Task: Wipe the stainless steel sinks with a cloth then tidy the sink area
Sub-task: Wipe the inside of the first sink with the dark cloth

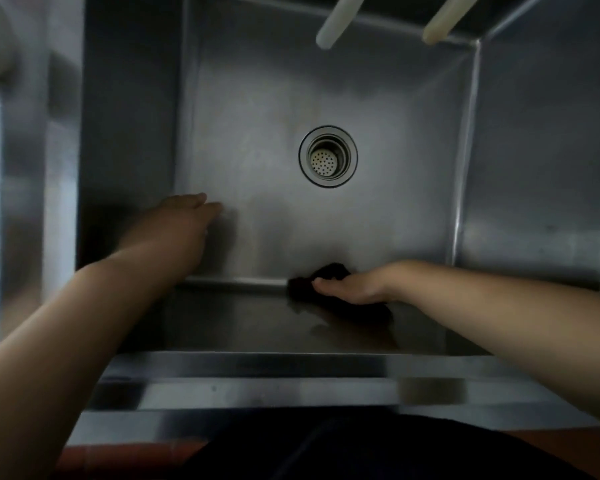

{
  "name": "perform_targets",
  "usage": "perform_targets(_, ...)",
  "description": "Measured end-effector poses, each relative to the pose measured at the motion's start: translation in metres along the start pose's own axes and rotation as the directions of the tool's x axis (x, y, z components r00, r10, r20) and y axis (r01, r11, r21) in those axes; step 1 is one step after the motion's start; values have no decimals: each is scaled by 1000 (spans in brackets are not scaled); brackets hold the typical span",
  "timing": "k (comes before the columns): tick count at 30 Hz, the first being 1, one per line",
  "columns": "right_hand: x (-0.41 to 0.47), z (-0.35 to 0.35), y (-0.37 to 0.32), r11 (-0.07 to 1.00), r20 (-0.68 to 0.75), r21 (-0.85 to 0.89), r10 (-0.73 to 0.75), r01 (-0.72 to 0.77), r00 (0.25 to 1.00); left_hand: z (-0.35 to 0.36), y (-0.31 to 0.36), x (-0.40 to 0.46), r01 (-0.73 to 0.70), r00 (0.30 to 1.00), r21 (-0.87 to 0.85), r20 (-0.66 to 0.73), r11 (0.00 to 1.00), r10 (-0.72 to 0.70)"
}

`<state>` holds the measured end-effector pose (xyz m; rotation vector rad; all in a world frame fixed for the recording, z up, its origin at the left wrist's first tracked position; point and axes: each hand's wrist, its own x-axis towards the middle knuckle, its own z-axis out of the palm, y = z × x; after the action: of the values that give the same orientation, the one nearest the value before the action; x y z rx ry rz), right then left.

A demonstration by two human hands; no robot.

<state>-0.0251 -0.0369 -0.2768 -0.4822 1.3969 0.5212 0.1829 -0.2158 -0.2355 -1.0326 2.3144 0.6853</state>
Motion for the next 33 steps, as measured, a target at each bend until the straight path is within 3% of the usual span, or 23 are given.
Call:
perform_targets(4, 4, 9, -44, 990, 21, -80, -115, 116, 993, 1, -2, 2, 22, 1000, 8, -20, 1000, -22)
perform_targets(8, 1, 18, -79, 957, 34, -31, -286, 287, 958, 4, -7, 3, 53, 998, 23, -27, 998, -52)
perform_targets(12, -6, 34, -106, 846, -39, -161, -520, 508, 853, 5, -8, 5, 97, 995, 42, -13, 994, -97)
perform_targets(18, -22, 21, -70, 762, 36, -271, -602, 588, 798, 2, -5, 5, 86, 996, 28, -12, 996, -86)
perform_targets(24, -23, -12, 55, 874, -140, -326, -421, 360, 896, 3, 13, 3, 48, 998, -68, 47, 997, -45)
perform_targets(28, -28, -31, 124, 947, -191, -293, -194, 133, 962, 10, 21, 7, 10, 999, -90, 48, 996, -6)
perform_targets(33, -21, -39, 142, 890, -213, -449, -18, -81, 977, 21, 28, 17, -26, 999, -82, 37, 996, 30)
